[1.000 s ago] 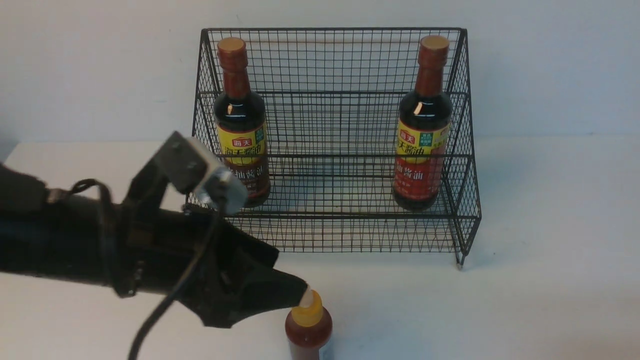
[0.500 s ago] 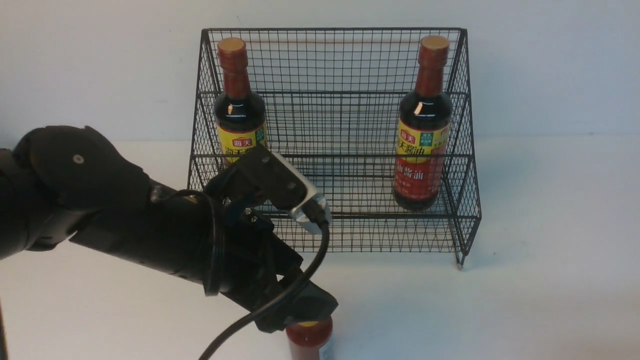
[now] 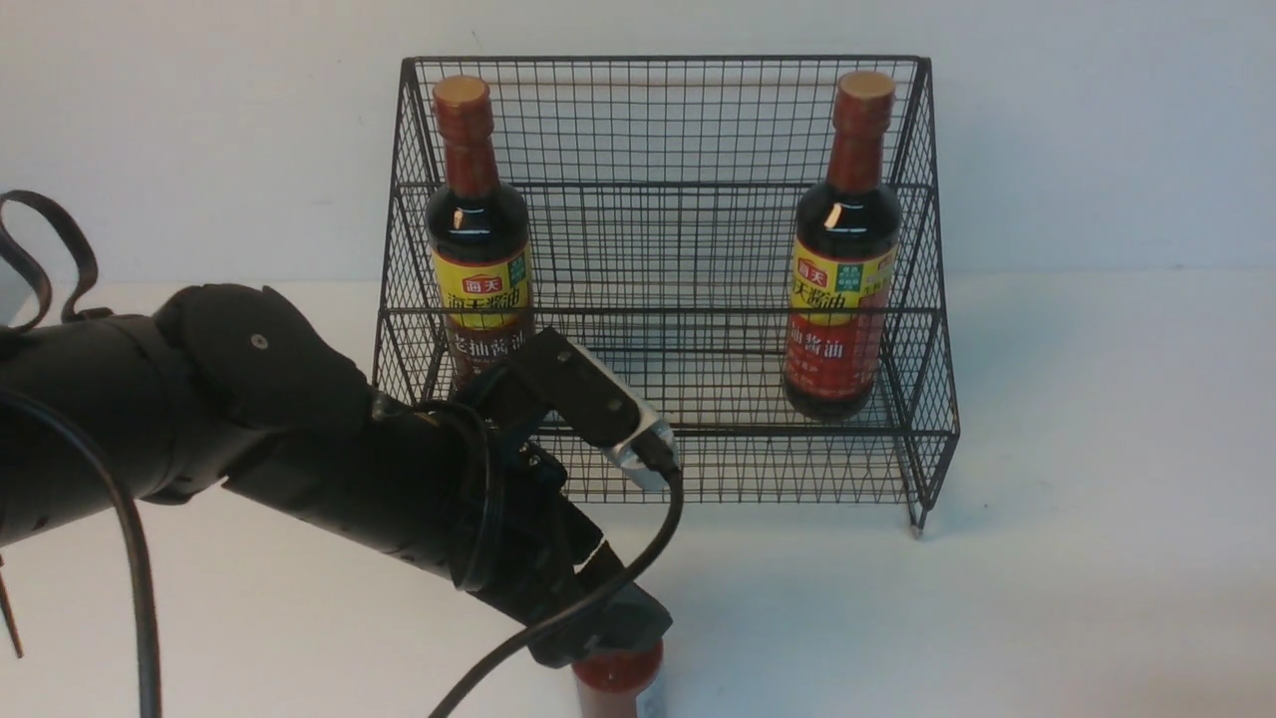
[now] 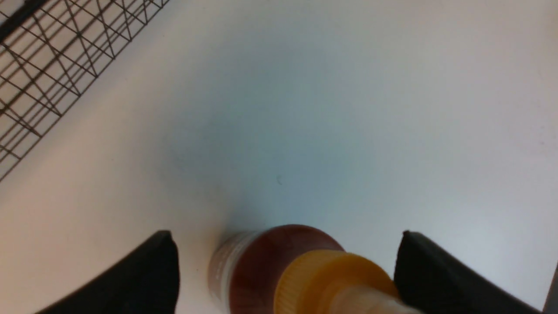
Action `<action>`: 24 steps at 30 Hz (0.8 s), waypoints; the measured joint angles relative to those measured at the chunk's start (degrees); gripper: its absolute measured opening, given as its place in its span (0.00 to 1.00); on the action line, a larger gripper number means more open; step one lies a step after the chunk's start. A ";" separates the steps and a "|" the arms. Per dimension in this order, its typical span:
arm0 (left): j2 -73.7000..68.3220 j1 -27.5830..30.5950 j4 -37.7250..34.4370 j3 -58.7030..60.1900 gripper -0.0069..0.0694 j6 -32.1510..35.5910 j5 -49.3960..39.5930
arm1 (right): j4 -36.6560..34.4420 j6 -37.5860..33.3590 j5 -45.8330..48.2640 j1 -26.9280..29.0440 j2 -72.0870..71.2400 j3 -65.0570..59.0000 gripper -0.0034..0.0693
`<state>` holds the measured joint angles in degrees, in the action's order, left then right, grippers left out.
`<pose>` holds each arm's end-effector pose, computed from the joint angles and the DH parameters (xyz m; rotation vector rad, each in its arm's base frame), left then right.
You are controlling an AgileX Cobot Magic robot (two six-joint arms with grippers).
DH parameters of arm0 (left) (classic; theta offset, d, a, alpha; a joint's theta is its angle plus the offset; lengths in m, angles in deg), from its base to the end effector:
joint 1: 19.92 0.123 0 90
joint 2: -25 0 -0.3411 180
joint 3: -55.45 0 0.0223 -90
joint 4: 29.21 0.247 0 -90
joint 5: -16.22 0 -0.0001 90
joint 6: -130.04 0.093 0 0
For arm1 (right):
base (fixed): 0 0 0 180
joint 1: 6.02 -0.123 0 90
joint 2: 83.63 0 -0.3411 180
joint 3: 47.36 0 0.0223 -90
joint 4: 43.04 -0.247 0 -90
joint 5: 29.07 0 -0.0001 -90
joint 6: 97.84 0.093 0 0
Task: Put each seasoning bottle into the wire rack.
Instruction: Use the left arm to grab the condiment bottle closest to it, then use the left arm to put the condiment bottle back on the shelf
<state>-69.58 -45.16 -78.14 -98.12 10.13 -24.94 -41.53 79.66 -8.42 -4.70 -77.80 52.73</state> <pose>0.2423 -0.1653 0.2843 1.1391 2.3151 -0.7176 -0.0055 -0.0007 0.1719 -0.0356 1.8570 -0.0721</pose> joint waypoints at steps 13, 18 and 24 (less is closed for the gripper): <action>-0.03 0.00 0.79 -0.53 0.47 0.54 -0.69 | 0.00 0.00 0.00 0.00 0.00 0.00 0.03; 4.00 0.00 5.46 -3.74 0.47 -5.16 -5.40 | 0.00 0.00 0.00 0.00 0.00 0.00 0.03; 9.09 0.00 19.51 -14.44 0.47 -19.04 -7.65 | 0.00 0.00 0.00 0.00 0.00 0.00 0.03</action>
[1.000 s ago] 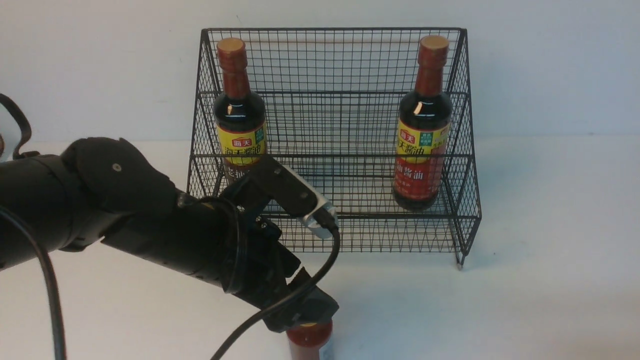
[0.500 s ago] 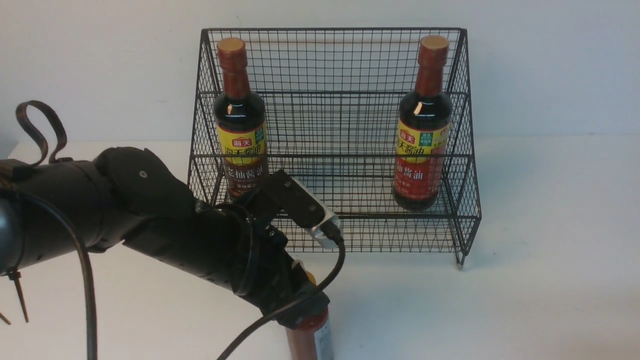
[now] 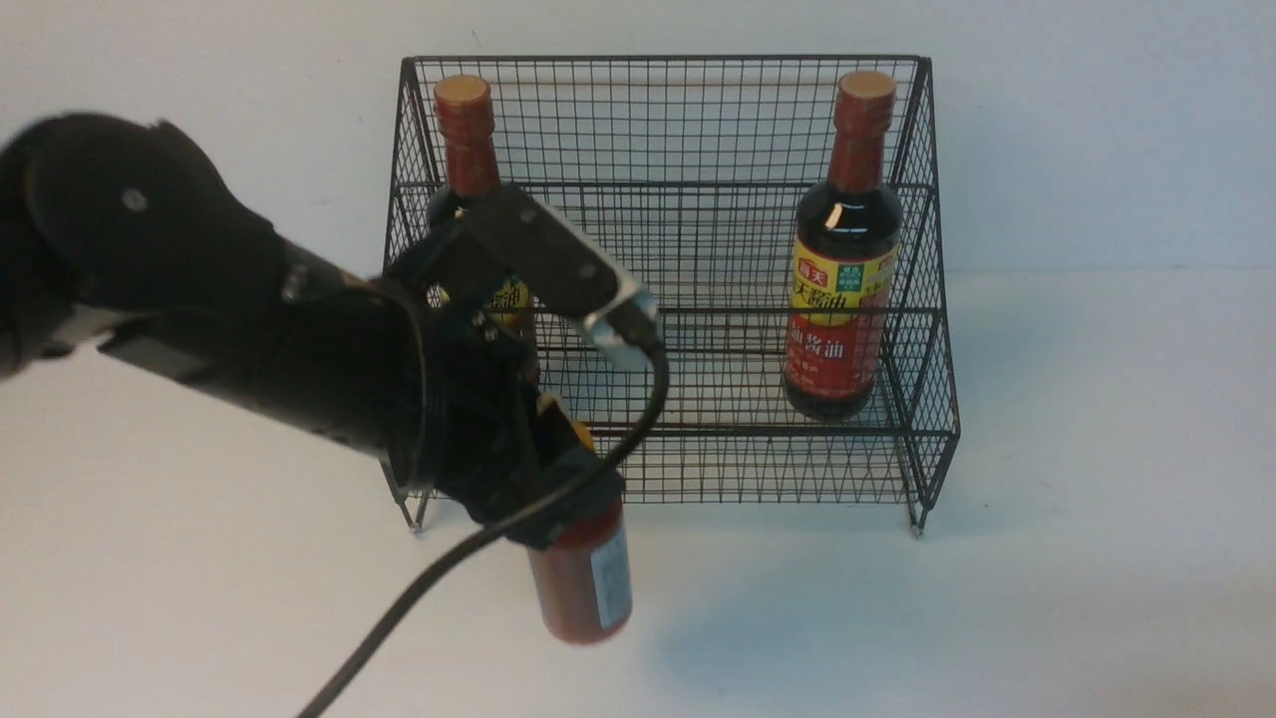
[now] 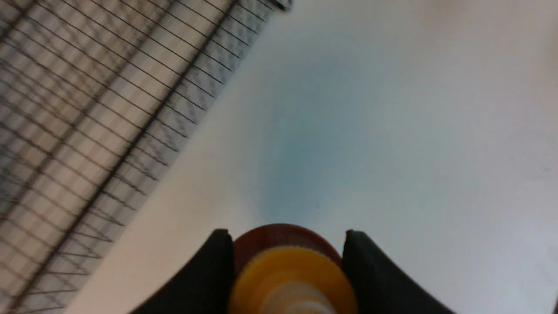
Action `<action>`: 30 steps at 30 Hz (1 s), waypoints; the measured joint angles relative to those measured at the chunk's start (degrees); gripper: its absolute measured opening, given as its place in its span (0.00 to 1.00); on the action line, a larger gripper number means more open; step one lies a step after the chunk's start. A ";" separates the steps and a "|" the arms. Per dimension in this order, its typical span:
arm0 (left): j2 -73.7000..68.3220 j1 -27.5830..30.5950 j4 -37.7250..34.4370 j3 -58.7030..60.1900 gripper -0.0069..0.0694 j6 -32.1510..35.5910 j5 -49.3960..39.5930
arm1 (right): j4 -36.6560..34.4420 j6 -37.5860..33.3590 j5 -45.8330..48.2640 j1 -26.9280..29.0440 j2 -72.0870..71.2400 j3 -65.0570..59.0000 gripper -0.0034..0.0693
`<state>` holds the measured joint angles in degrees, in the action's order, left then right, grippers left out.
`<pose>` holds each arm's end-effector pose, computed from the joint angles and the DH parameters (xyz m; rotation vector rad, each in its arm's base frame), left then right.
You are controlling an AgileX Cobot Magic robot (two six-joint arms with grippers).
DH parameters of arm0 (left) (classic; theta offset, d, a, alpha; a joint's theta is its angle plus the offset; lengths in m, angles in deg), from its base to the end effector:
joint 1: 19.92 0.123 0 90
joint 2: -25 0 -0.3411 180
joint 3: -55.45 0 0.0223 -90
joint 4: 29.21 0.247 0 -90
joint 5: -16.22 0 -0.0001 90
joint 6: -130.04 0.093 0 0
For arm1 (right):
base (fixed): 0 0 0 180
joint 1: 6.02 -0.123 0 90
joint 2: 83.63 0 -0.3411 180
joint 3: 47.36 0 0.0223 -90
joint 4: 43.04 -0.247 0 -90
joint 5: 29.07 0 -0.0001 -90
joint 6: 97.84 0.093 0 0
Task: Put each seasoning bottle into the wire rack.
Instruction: Use the left arm to put the condiment bottle back on the shelf
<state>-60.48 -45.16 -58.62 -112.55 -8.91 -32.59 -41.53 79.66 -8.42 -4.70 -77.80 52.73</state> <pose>0.2328 -0.1478 0.3845 1.1058 2.1987 -0.5033 -0.0055 -0.0007 0.1719 -0.0356 1.8570 -0.0721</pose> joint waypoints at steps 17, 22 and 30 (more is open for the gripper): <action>-9.44 0.00 5.40 -11.75 0.47 -4.56 14.47 | 0.00 0.00 0.00 0.00 0.00 0.00 0.03; -11.82 0.00 5.40 -11.75 0.47 -4.51 14.61 | 0.00 0.00 0.00 0.00 0.00 0.00 0.03; -16.34 0.00 4.72 -11.75 0.47 -4.51 14.17 | 0.00 0.00 0.00 0.00 0.00 0.00 0.03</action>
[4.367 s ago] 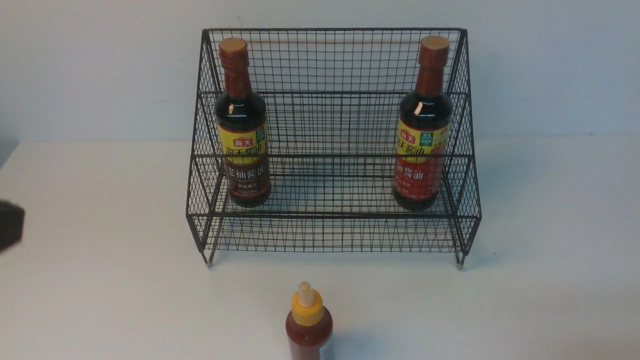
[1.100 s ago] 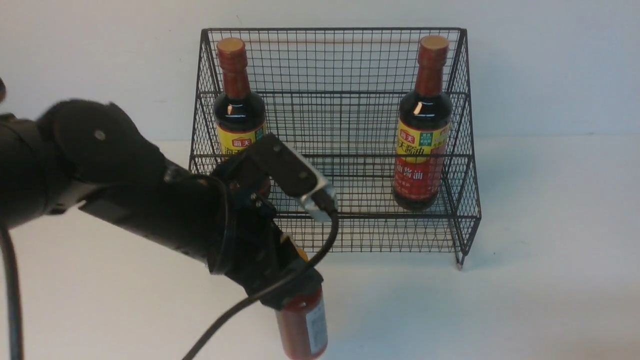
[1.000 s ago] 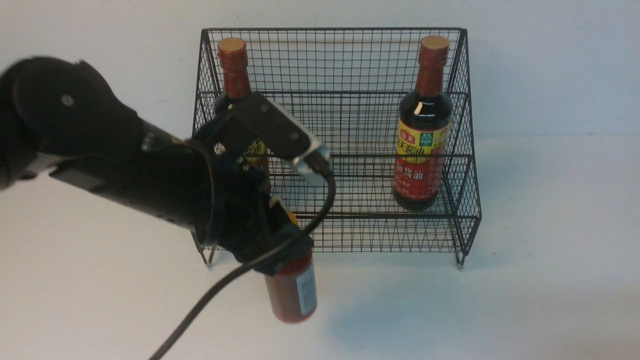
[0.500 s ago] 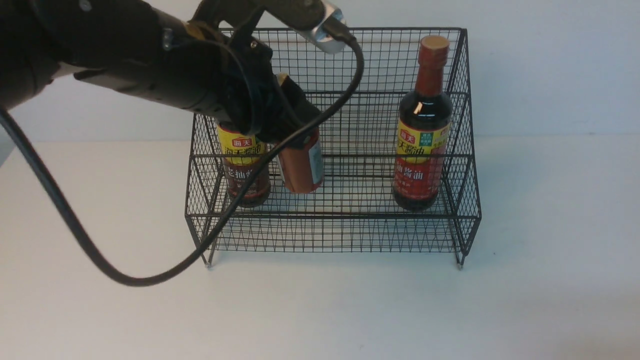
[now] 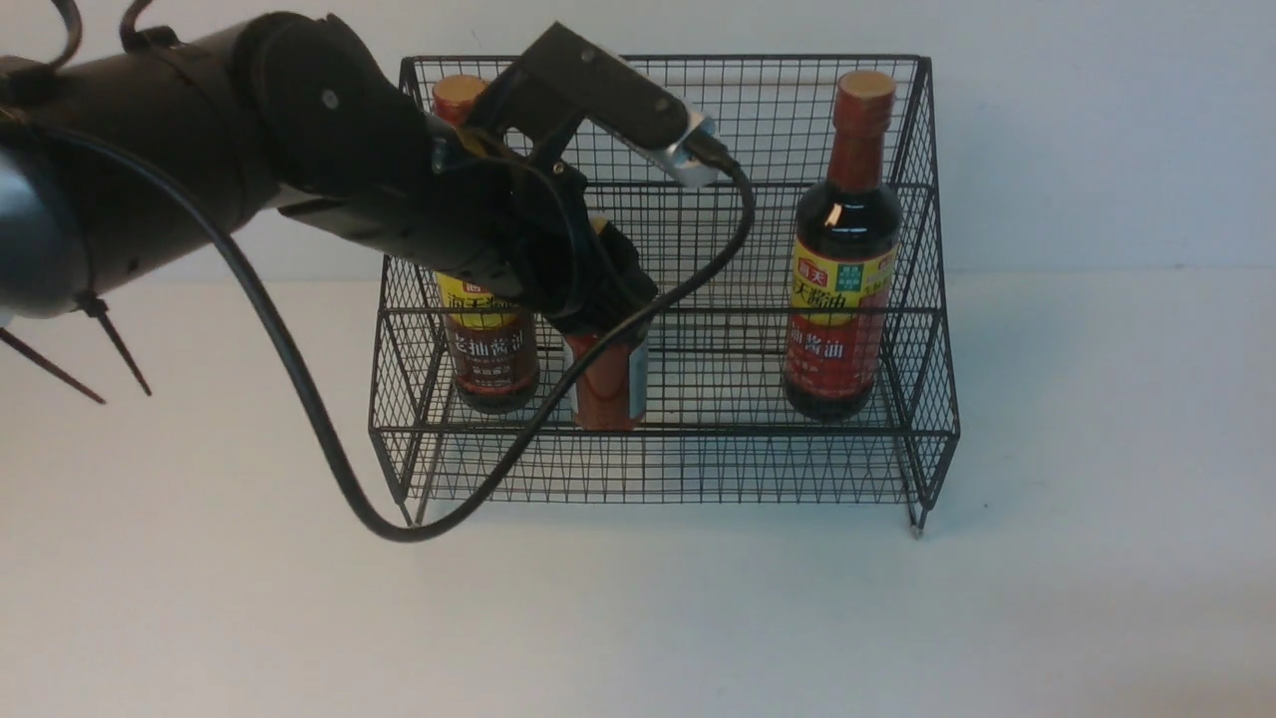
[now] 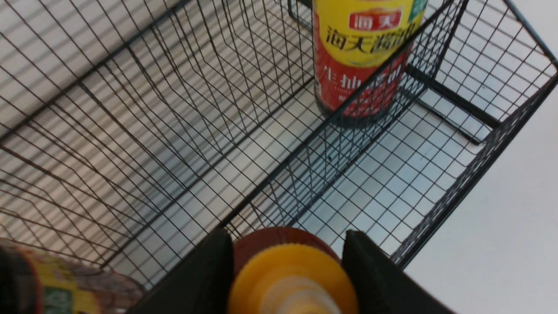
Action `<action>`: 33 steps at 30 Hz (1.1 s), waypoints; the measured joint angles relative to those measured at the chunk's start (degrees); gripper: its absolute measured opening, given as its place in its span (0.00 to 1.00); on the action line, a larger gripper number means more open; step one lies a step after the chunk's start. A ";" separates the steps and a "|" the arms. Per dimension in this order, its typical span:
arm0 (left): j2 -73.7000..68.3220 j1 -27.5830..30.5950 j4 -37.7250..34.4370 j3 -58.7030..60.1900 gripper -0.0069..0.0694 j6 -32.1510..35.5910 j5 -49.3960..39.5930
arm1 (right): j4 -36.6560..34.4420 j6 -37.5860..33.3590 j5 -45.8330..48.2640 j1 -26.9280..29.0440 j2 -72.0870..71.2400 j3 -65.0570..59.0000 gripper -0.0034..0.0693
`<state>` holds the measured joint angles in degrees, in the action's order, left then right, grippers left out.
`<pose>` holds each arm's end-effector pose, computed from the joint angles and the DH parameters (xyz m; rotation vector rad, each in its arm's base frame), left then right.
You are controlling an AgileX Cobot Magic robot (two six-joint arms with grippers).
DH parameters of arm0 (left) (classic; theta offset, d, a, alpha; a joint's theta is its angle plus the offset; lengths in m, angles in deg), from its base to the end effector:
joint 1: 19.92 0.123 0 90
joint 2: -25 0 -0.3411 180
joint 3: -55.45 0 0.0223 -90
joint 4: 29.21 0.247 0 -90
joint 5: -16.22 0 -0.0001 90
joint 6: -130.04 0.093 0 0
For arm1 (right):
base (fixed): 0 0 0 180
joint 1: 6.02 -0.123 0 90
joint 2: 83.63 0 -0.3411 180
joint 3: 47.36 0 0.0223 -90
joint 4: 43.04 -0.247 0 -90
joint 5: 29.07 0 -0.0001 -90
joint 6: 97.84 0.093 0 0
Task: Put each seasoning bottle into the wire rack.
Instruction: Use the left arm to put the condiment bottle back on the shelf
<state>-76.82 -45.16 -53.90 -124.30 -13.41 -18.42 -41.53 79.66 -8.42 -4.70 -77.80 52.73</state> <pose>0.3350 -0.1824 0.3640 0.9322 2.1492 -0.3619 -0.0055 -0.0007 0.1719 -0.0356 1.8570 -0.0721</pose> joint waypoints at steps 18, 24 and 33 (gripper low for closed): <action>-8.15 0.00 -12.88 -0.22 0.47 0.07 3.41 | 0.00 -0.62 0.00 0.00 0.00 0.00 0.03; -8.15 0.00 -13.25 -0.22 0.47 0.24 3.69 | 0.00 -0.62 0.00 0.00 0.00 0.00 0.03; -8.31 0.00 -13.50 -0.22 0.47 0.50 5.10 | 0.00 -0.65 0.00 0.00 0.00 0.00 0.03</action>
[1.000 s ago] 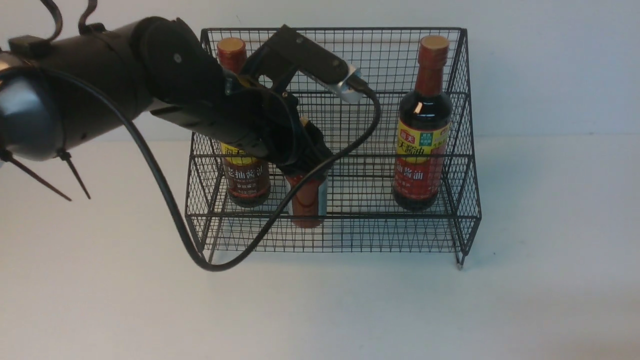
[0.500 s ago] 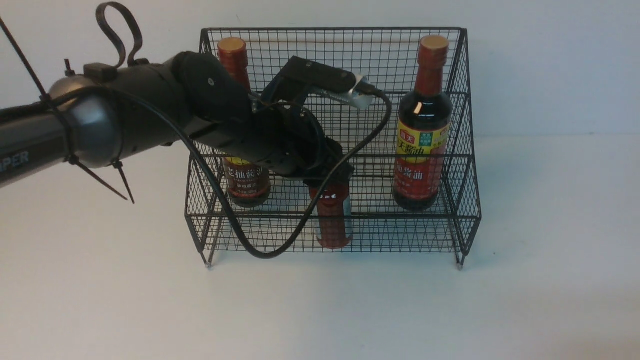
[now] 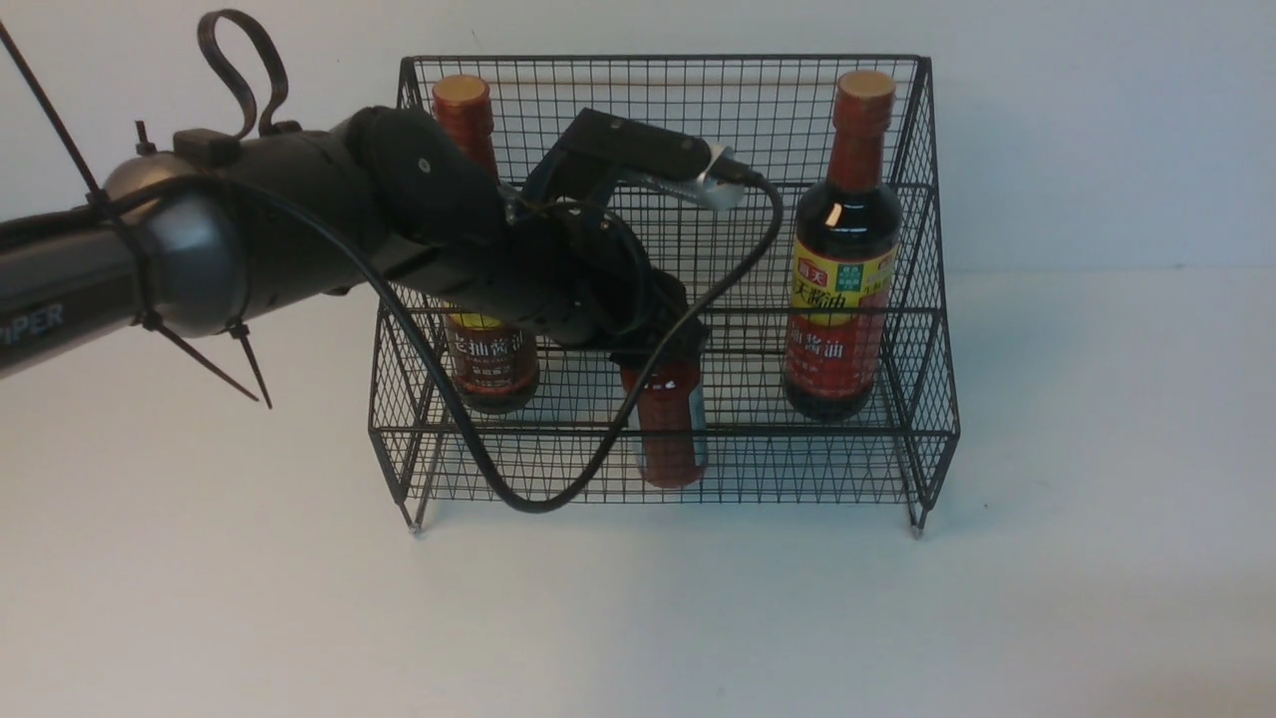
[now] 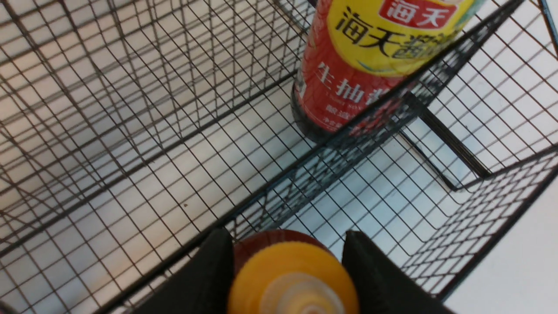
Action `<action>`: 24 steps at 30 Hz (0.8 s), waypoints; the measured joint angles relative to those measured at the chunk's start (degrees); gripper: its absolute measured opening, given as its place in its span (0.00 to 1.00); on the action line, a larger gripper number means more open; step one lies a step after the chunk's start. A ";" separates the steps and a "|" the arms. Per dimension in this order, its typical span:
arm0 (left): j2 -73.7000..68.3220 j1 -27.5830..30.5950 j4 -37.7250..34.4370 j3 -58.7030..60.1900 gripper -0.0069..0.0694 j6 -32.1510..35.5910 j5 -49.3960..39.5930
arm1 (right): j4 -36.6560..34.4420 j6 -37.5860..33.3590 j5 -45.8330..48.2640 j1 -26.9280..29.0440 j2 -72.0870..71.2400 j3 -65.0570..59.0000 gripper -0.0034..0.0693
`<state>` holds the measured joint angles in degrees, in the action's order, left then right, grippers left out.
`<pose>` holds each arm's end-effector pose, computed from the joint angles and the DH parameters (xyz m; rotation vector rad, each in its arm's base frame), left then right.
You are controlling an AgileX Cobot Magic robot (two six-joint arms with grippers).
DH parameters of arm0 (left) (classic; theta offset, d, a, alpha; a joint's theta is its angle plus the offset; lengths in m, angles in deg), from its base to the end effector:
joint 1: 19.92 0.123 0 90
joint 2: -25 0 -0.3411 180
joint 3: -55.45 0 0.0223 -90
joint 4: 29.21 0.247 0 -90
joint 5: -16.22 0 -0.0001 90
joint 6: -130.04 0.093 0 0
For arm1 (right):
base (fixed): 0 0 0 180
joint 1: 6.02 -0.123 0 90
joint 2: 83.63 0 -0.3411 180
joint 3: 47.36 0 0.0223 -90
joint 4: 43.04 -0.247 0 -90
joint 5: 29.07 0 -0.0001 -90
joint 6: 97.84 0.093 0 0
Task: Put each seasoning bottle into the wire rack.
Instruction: Use the left arm to put the condiment bottle back on the shelf
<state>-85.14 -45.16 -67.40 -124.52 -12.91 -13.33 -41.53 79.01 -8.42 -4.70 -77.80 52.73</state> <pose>0.3682 -0.2050 0.3172 0.7197 2.2511 -0.5562 -0.0055 -0.0007 0.1719 -0.0461 1.8569 -0.0799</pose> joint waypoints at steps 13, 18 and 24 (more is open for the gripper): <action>0.66 -0.05 -0.60 -0.07 0.72 0.07 0.41 | 0.00 0.00 0.00 0.00 0.00 0.00 0.03; 3.24 -0.05 -0.54 -0.07 0.80 0.07 0.41 | 0.00 0.00 0.00 0.00 0.00 0.00 0.03; 9.64 -0.05 -0.08 -0.07 0.83 -0.47 -2.32 | 0.00 0.00 0.00 0.00 0.00 0.00 0.03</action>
<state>-75.50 -45.21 -67.48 -124.59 -13.39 -15.65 -41.53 79.01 -8.42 -4.70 -77.80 52.73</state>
